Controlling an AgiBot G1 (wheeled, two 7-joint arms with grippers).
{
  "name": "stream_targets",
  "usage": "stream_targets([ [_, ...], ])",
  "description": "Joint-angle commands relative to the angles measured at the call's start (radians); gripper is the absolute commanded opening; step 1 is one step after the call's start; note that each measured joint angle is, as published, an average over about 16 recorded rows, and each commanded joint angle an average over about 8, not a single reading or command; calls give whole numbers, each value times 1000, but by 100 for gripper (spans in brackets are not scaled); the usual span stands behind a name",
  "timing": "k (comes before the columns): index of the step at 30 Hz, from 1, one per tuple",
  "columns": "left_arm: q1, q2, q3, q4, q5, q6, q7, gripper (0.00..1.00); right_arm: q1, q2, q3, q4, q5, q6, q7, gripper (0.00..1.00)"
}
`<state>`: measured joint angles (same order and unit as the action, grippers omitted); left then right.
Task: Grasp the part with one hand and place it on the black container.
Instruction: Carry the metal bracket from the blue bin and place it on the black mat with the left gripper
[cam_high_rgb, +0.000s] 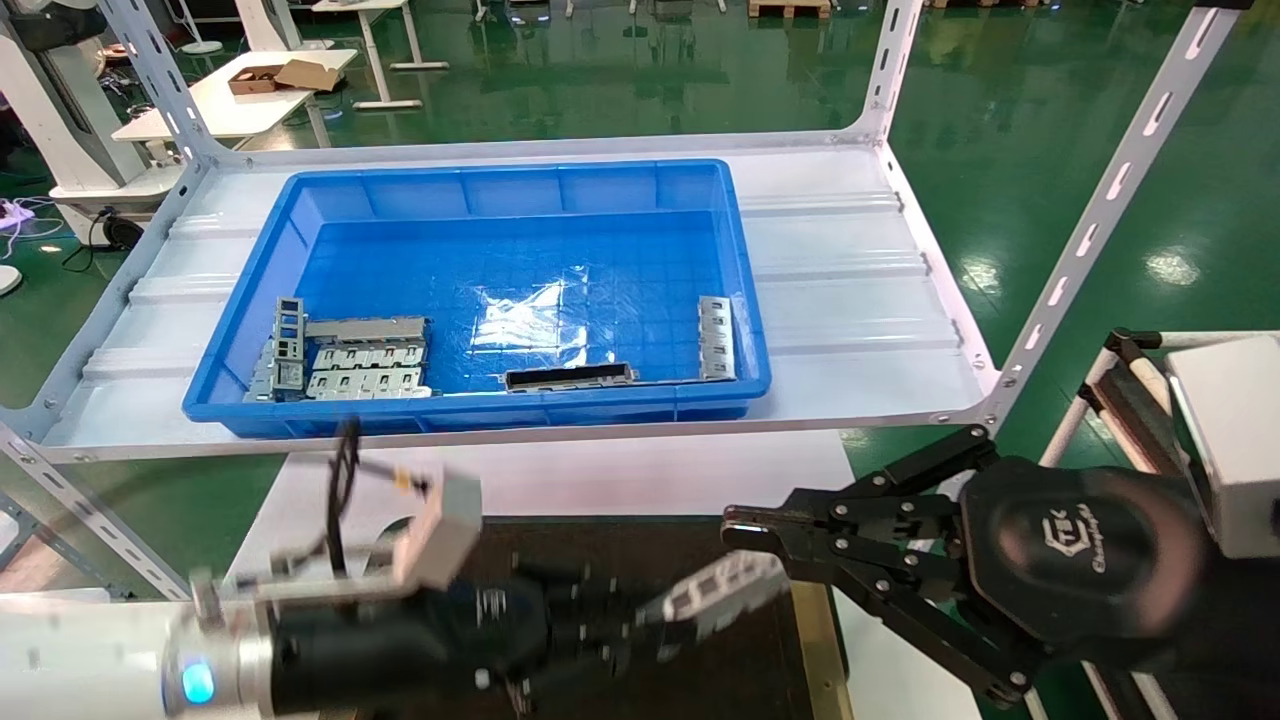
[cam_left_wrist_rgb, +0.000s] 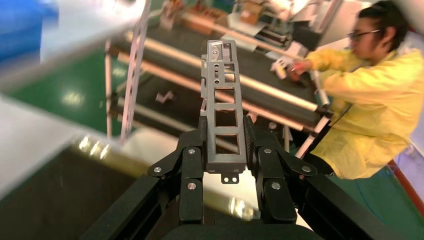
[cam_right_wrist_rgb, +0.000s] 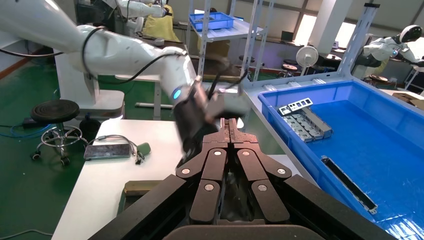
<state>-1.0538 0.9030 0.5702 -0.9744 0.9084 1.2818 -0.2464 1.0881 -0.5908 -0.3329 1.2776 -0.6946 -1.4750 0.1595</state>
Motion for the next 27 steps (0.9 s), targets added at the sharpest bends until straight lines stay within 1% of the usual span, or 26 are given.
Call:
stream_targets([
  [1,65,-22,0,-50,3,-49,-16,0,0,0,0,0,0,0,0,0],
  [5,191,-48,-4,-144,18,-194,-45,0,0,0,0,0,0,0,0,0],
  [10,343,-54,-10,-257,58,-448,-90,0,0,0,0,0,0,0,0,0],
  [14,434,-40,4,-323,103,-645,-147,0,0,0,0,0,0,0,0,0],
  [19,483,-8,41,-342,156,-819,-225,0,0,0,-1,0,0,0,0,0],
  [27,480,85,106,-280,215,-1042,-327,0,0,0,-1,0,0,0,0,0],
])
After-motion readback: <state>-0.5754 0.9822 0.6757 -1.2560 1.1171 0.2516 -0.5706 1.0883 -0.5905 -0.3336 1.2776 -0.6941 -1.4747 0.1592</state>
